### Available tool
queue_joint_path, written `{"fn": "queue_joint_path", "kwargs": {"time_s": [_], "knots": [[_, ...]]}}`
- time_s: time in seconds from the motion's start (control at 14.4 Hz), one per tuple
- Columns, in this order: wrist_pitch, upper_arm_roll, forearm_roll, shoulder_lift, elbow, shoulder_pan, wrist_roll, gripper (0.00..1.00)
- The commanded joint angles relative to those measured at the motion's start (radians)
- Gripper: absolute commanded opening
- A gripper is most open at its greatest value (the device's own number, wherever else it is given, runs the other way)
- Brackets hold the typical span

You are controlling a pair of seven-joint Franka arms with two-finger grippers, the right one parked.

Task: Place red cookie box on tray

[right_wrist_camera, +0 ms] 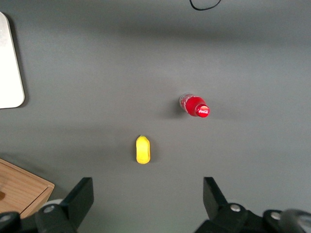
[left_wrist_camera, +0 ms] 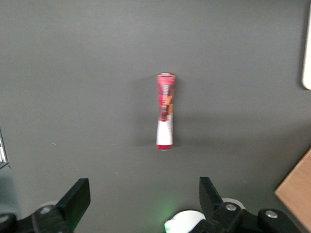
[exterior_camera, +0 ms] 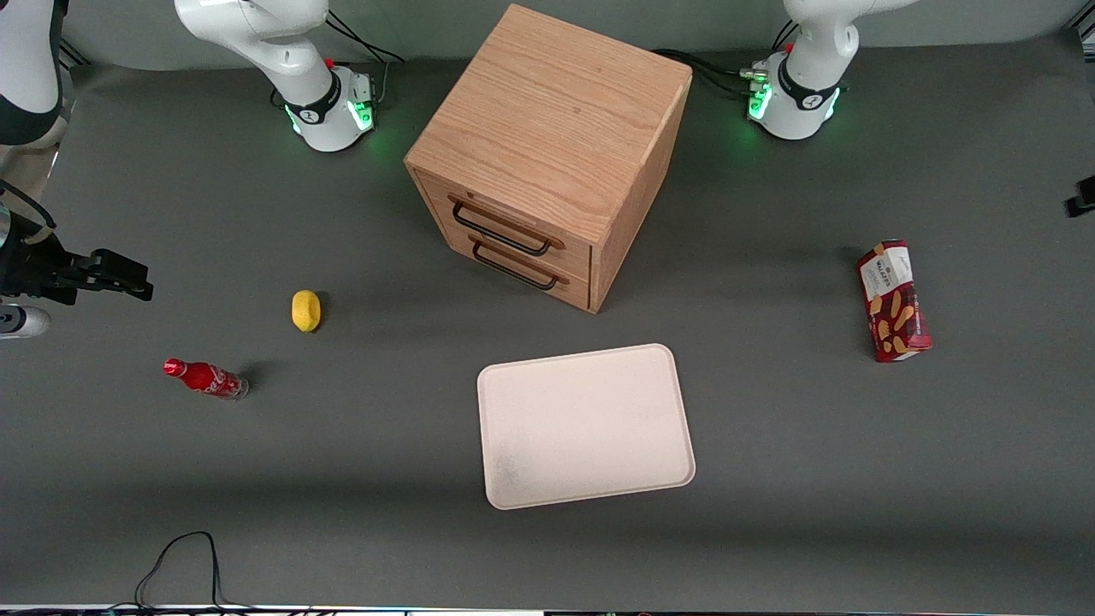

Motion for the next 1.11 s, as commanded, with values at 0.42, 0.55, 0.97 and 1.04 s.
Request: {"fn": "queue_joint_path", "kwargs": {"time_s": [0.42, 0.55, 0.97, 1.04], "knots": [[-0.047, -0.011, 0.012, 0.068, 0.074, 0.021, 0.003, 1.00], [-0.059, -0.016, 0.012, 0.068, 0.069, 0.012, -0.033, 1.00], [-0.040, -0.019, 0.014, 0.068, 0.037, -0.017, -0.070, 1.00], [-0.037, -0.019, 0.014, 0.070, 0.031, -0.028, -0.074, 1.00]]}}
